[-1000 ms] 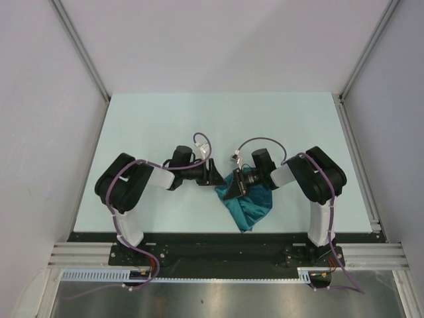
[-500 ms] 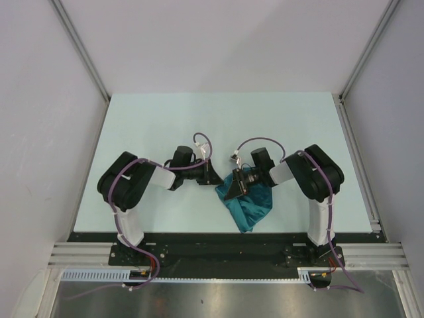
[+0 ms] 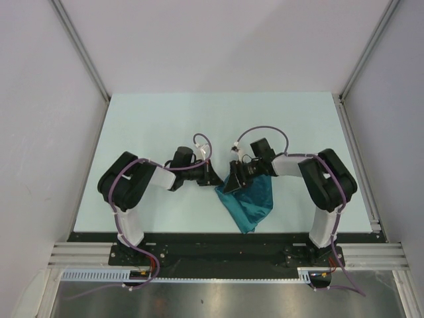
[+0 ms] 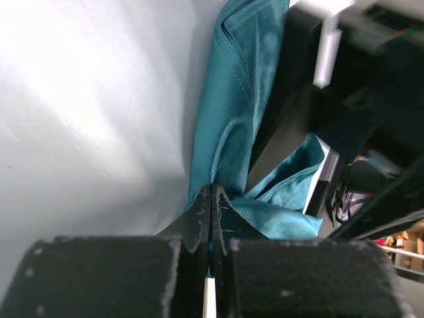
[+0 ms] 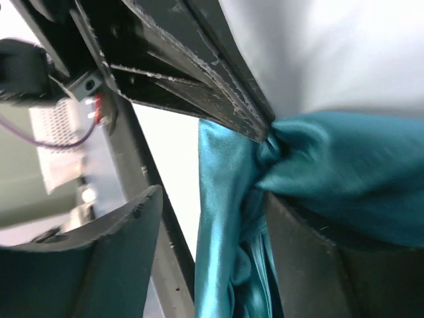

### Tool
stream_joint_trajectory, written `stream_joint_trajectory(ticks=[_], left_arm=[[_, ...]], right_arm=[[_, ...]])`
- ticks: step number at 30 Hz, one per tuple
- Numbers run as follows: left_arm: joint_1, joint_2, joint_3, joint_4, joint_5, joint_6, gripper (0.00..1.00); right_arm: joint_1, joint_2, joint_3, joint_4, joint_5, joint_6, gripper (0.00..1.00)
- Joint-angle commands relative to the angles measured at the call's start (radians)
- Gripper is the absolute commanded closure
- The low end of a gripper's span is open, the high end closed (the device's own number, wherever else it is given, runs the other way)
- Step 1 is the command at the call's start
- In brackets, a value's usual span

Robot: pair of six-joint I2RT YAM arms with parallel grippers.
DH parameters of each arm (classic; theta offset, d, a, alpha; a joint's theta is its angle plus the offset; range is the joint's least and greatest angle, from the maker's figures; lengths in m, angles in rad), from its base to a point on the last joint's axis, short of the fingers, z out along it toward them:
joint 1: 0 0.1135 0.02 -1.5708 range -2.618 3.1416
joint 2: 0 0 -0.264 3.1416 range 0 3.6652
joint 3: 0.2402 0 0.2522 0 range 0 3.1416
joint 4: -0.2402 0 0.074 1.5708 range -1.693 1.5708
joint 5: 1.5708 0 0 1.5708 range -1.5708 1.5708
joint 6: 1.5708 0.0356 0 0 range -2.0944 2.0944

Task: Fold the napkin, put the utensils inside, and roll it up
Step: Roll the napkin with the utensil

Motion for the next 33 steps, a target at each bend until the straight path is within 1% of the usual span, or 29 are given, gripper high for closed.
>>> stream_joint_trajectory(ticks=[1,4,5,6,7,8,9,10,11,13,14,17,21,24,33], left_arm=[[-0.020,-0.009,-0.029,-0.006,0.004,-0.029,1.00],[-0.020,-0.012,-0.034,-0.011,-0.011,-0.037,1.00],[-0.020,-0.012,-0.034,-0.014,-0.016,-0.038,1.00],[-0.021,-0.012,-0.032,-0.015,-0.022,-0.046,1.00],[-0.020,-0.015,-0.032,-0.023,-0.031,-0.047,1.00],[-0.021,-0.014,-0.029,-0.028,-0.036,-0.049,1.00],[-0.020,-0.012,-0.028,-0.031,-0.039,-0.055,1.00],[-0.018,-0.012,-0.026,-0.038,-0.042,-0.057,1.00],[-0.020,-0.014,-0.024,-0.041,-0.048,-0.058,1.00],[-0.018,-0.014,-0.021,-0.049,-0.048,-0.061,1.00],[-0.017,-0.014,-0.021,-0.052,-0.050,-0.063,1.00],[-0.017,-0.017,-0.017,-0.067,-0.050,-0.060,1.00],[-0.018,-0.018,-0.012,-0.083,-0.047,-0.050,1.00],[-0.018,-0.017,-0.011,-0.089,-0.044,-0.047,1.00],[-0.017,-0.020,-0.003,-0.101,-0.041,-0.040,1.00]], right_arm=[[-0.012,-0.134,0.044,-0.185,0.224,-0.100,0.31],[0.003,-0.267,0.019,-0.225,0.362,-0.106,0.28],[0.023,-0.344,0.012,-0.239,0.474,-0.110,0.26],[0.045,-0.376,0.007,-0.277,0.545,-0.120,0.25],[0.116,-0.404,-0.005,-0.293,0.617,-0.132,0.25],[0.158,-0.433,-0.011,-0.311,0.765,-0.132,0.23],[0.196,-0.470,-0.016,-0.340,0.830,-0.130,0.23],[0.283,-0.484,-0.027,-0.353,0.894,-0.121,0.23],[0.321,-0.493,-0.034,-0.365,1.009,-0.083,0.23],[0.399,-0.518,-0.045,-0.379,1.108,-0.042,0.23],[0.472,-0.522,-0.054,-0.380,1.184,-0.010,0.23],[0.565,-0.506,-0.056,-0.399,1.257,0.040,0.24],[0.626,-0.440,-0.064,-0.388,1.282,0.074,0.27],[0.651,-0.397,-0.059,-0.377,1.291,0.080,0.28],[0.649,-0.331,-0.070,-0.357,1.305,0.072,0.28]])
